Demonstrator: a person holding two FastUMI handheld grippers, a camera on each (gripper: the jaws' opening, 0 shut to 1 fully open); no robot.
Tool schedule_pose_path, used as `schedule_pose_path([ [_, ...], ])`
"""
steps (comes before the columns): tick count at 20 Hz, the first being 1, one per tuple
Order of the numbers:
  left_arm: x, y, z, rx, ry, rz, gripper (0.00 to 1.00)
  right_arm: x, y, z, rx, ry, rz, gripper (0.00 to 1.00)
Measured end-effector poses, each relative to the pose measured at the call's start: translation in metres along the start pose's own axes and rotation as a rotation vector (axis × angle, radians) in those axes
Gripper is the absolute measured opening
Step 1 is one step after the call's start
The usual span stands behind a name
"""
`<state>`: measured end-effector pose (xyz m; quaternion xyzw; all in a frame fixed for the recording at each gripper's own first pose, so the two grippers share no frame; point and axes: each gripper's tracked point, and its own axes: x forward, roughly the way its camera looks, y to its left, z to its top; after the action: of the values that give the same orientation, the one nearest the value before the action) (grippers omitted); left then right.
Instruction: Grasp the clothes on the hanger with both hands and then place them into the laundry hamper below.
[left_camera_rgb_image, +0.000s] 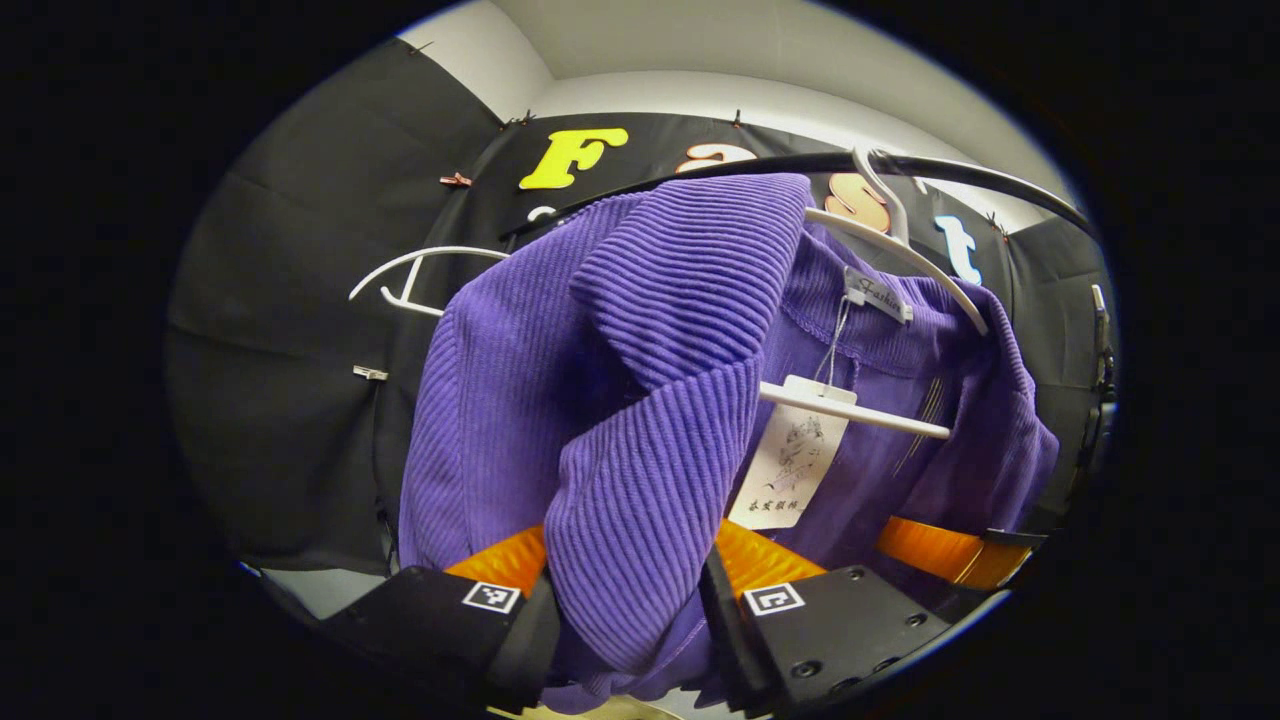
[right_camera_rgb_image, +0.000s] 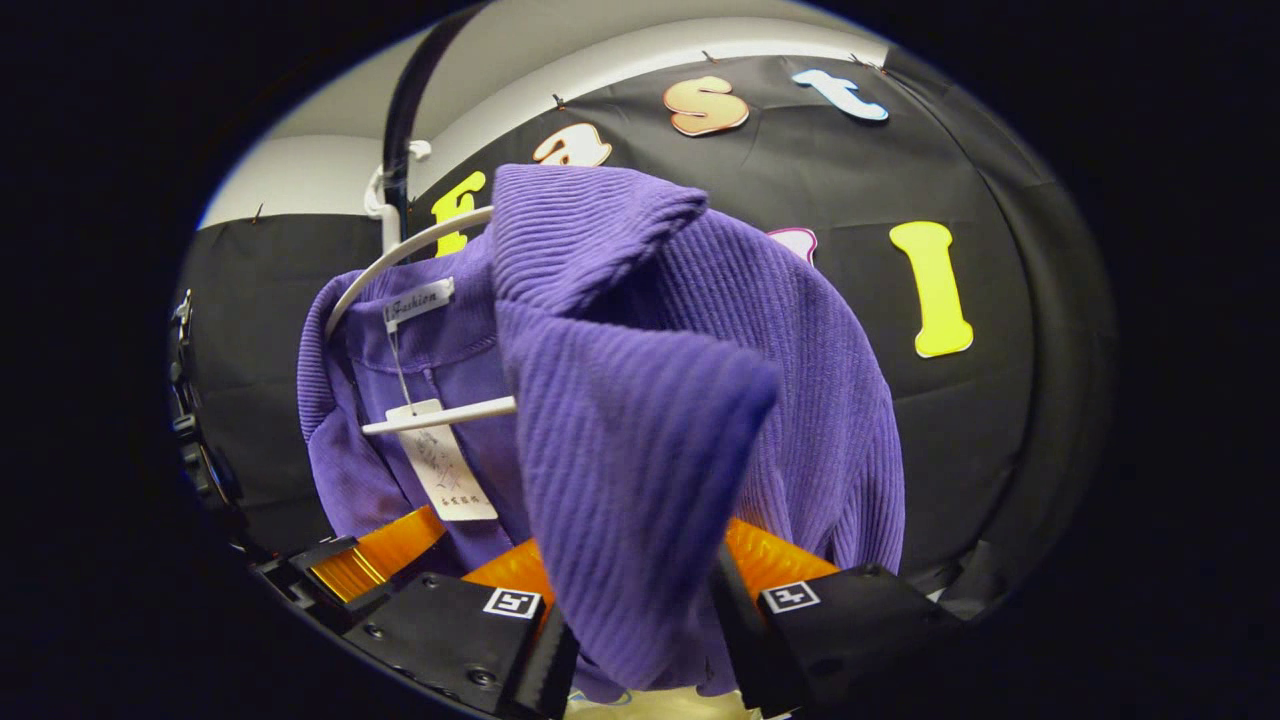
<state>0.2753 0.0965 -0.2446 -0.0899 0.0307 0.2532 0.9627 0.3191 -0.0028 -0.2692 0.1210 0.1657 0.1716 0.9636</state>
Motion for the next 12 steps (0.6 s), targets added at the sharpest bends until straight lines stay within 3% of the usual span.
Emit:
schedule_pose_path([
  [2, 0.006, 0.006, 0.0, 0.013, 0.009, 0.007, 0.52, 0.008, -0.011, 0.001, -0.01, 0.0, -0.008, 0.5],
  [3, 0.007, 0.012, 0.002, 0.013, 0.014, 0.021, 0.38, 0.01, -0.009, 0.004, -0.013, 0.012, 0.015, 0.42],
  [5, 0.011, 0.009, 0.002, 0.005, 0.053, -0.029, 0.11, 0.011, -0.008, 0.005, -0.015, 0.029, 0.078, 0.26],
  [6, 0.011, 0.011, 0.002, 0.017, 0.066, -0.034, 0.1, 0.006, -0.01, 0.007, 0.002, 0.031, 0.111, 0.18],
  [12, -0.013, 0.038, 0.022, 0.09, 0.053, 0.017, 0.08, -0.02, -0.039, 0.048, 0.08, -0.072, 0.171, 0.18],
])
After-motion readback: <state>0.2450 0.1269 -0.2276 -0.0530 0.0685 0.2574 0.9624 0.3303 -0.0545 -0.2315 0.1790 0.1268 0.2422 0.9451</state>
